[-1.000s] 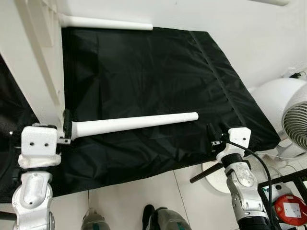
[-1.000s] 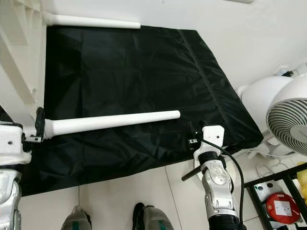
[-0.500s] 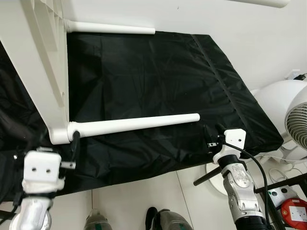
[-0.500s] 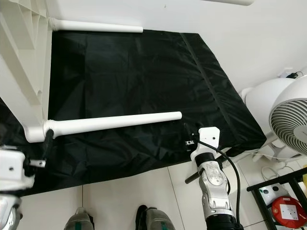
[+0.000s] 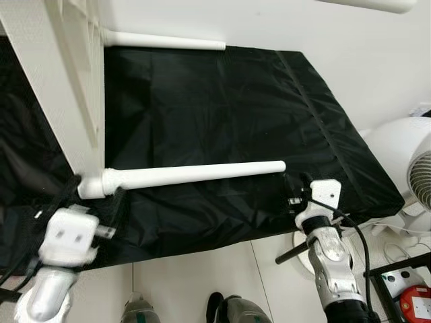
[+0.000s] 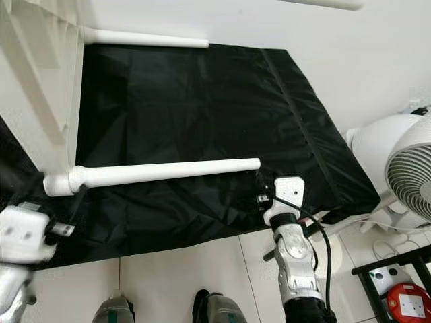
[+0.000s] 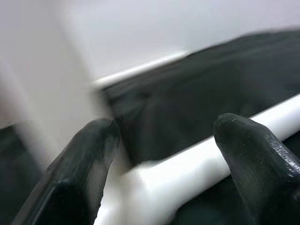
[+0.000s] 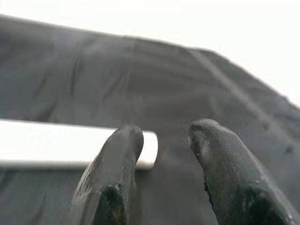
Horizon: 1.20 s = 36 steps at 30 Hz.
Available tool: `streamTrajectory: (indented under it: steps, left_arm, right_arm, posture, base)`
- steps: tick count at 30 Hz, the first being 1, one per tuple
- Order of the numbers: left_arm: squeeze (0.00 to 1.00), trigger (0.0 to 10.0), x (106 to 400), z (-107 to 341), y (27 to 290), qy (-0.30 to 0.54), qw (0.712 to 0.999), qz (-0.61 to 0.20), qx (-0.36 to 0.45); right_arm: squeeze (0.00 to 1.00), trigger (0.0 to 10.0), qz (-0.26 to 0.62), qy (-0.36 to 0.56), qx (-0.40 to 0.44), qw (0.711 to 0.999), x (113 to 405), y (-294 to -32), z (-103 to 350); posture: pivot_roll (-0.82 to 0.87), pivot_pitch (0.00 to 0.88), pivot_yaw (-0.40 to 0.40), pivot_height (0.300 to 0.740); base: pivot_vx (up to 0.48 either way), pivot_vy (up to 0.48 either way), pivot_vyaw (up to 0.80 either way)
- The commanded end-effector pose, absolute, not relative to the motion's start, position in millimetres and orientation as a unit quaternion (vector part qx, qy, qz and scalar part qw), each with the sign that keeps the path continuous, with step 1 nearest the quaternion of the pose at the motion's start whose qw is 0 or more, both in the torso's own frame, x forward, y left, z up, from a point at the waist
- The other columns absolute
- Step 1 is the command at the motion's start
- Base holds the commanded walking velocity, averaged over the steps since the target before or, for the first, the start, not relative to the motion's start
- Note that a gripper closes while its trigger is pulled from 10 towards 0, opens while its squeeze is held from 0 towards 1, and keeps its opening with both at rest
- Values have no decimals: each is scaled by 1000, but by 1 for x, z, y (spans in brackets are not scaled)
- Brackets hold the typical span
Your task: Building children table
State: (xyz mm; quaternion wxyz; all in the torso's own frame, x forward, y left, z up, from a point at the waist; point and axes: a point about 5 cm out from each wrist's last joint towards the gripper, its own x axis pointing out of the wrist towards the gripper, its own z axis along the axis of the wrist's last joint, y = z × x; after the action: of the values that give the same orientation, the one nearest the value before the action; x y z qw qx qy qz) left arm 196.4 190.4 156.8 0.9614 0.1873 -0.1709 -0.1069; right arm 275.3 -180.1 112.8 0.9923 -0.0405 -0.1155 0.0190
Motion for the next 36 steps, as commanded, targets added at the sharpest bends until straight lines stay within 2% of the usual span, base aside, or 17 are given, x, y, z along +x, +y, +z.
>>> streamTrajectory:
  steps: [1,3,6,14,19,24,36]
  left_arm:
    - [0,10000,196,145,186,-142,967,-128,168]
    - [0,10000,198,144,183,-143,968,-134,159]
    - [0,10000,211,142,161,-152,961,-183,144]
    - [0,10000,220,138,148,-149,955,-214,139]
    - [0,10000,241,135,127,-132,955,-239,115]
    - [0,10000,262,130,110,-105,968,-219,67]
    - [0,10000,296,134,94,-79,977,-194,36]
  right_arm:
    - [0,10000,8,-120,-44,992,274,-183,114]
    - [0,10000,9,-126,-47,991,274,-181,116]
    - [0,10000,-6,-153,-42,987,267,-177,128]
    - [0,10000,-16,-158,-38,987,264,-176,129]
    - [0,10000,-59,-156,-30,985,259,-177,130]
    - [0,10000,-101,-150,-32,983,259,-179,132]
    - [0,10000,-99,-147,-49,983,262,-171,128]
  posture:
    - [190,92,-94,740]
    - [183,87,-91,740]
    - [146,52,-69,740]
    - [124,39,-56,740]
    - [88,28,-36,740]
    - [61,12,-28,740]
    - [44,0,-41,740]
  base:
    - [0,0,0]
    - [0,0,0]
    - [0,0,0]
    - [0,0,0]
    - [0,0,0]
    - [0,0,0]
    - [0,0,0]
